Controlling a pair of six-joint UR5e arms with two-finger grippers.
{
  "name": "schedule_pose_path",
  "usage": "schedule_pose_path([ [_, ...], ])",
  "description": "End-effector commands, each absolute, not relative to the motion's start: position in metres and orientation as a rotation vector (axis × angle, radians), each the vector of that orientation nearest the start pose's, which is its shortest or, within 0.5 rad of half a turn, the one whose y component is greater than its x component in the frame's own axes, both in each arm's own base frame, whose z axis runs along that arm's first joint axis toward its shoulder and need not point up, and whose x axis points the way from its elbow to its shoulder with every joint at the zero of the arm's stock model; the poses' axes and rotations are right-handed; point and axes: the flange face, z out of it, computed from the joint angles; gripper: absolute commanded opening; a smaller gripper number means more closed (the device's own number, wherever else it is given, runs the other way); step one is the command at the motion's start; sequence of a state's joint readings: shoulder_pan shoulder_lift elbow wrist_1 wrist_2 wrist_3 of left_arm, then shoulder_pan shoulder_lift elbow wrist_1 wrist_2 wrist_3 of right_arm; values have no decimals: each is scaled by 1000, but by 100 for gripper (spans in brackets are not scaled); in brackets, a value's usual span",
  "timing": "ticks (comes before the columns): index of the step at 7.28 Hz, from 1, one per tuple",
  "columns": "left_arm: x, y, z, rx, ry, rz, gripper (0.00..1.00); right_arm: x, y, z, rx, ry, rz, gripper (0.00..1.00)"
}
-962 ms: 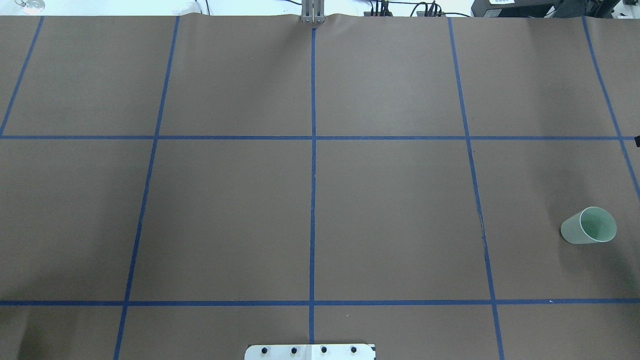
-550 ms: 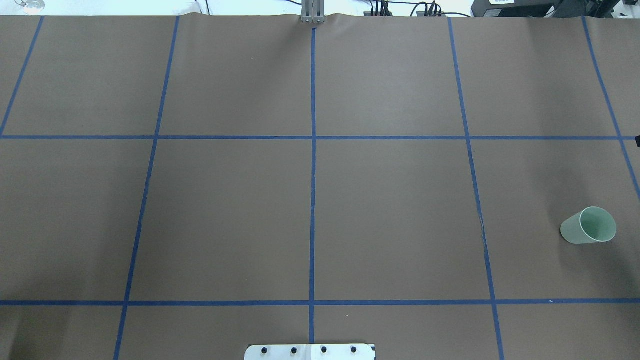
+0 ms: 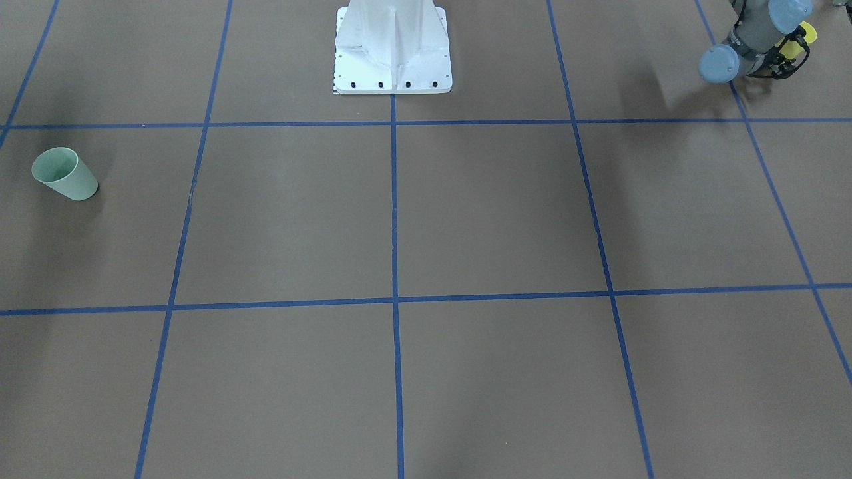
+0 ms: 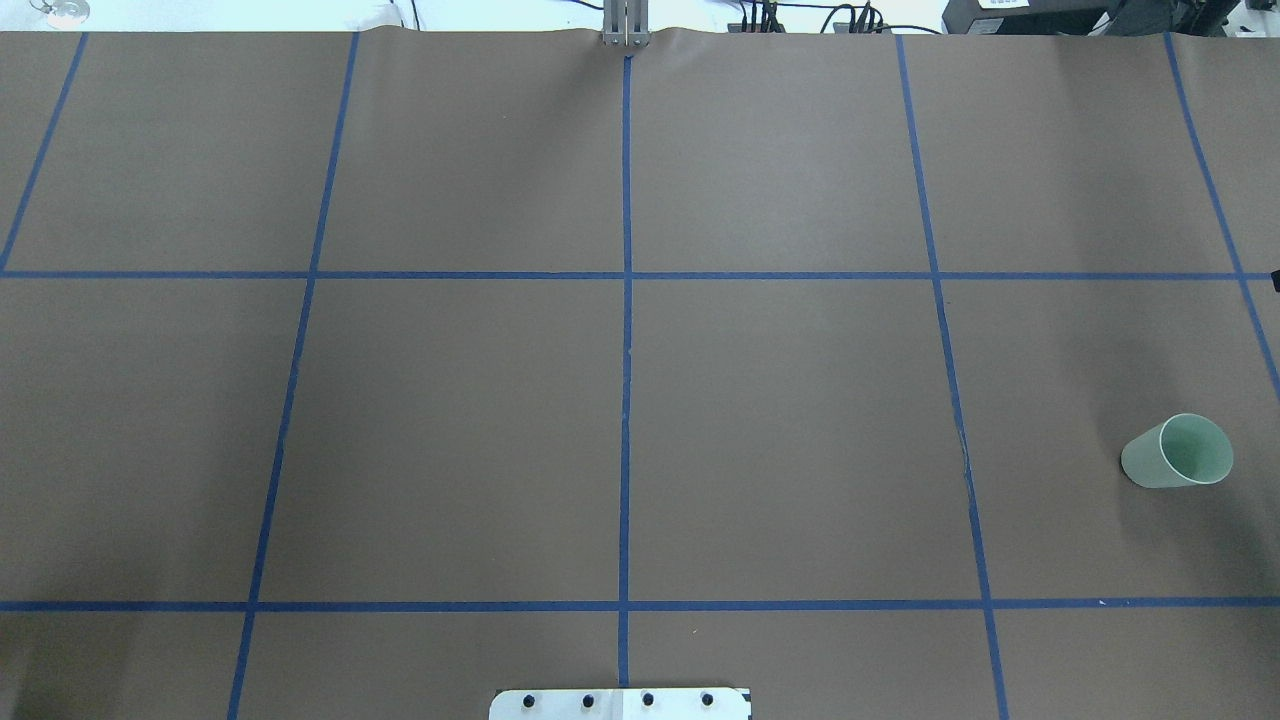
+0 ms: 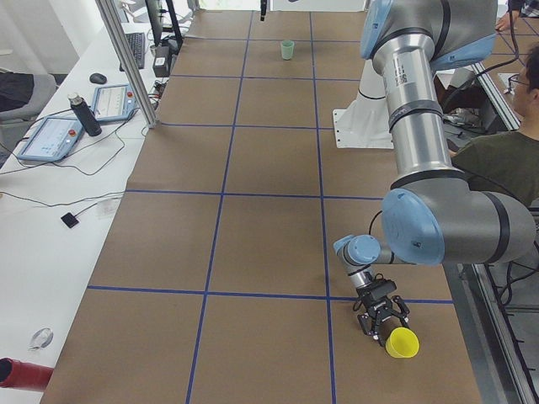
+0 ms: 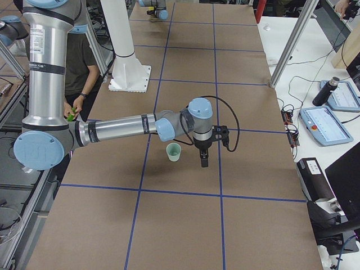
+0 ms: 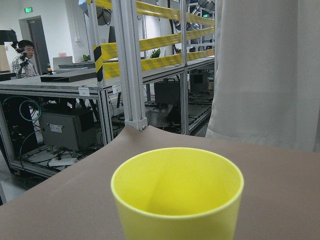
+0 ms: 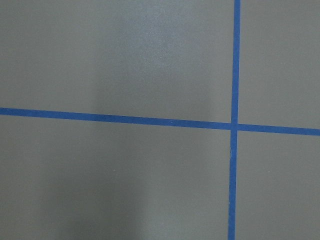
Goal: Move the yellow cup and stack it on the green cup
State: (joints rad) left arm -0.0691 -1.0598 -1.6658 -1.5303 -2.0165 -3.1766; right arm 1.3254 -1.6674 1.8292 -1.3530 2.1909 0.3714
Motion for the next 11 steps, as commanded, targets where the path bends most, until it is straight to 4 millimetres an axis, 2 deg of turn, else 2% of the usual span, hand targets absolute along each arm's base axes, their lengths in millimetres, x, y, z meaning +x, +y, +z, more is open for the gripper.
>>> schedule_pose_path([
  [1, 186, -100, 822, 1, -713, -1710, 96, -40, -473, 557, 176, -685, 3, 100],
  [2, 180, -99, 832, 6, -713, -1712, 96, -39, -471, 551, 188, -687, -1, 100],
  [6, 185, -92, 833, 12, -697, -1713, 96, -38, -471, 546, 199, -683, -1, 100],
  [7, 188, -89, 832, 13, -689, -1723, 83, -37, -471, 544, 206, -679, -1, 100],
  [9, 180, -84, 836, 42, -697, -1714, 38, -37, -470, 544, 204, -678, -1, 100],
  [10, 165, -84, 840, 58, -709, -1713, 37, -37, -470, 542, 209, -680, -2, 100],
  [11, 142, -85, 844, 70, -719, -1709, 37, -36, -466, 544, 204, -679, 1, 100],
])
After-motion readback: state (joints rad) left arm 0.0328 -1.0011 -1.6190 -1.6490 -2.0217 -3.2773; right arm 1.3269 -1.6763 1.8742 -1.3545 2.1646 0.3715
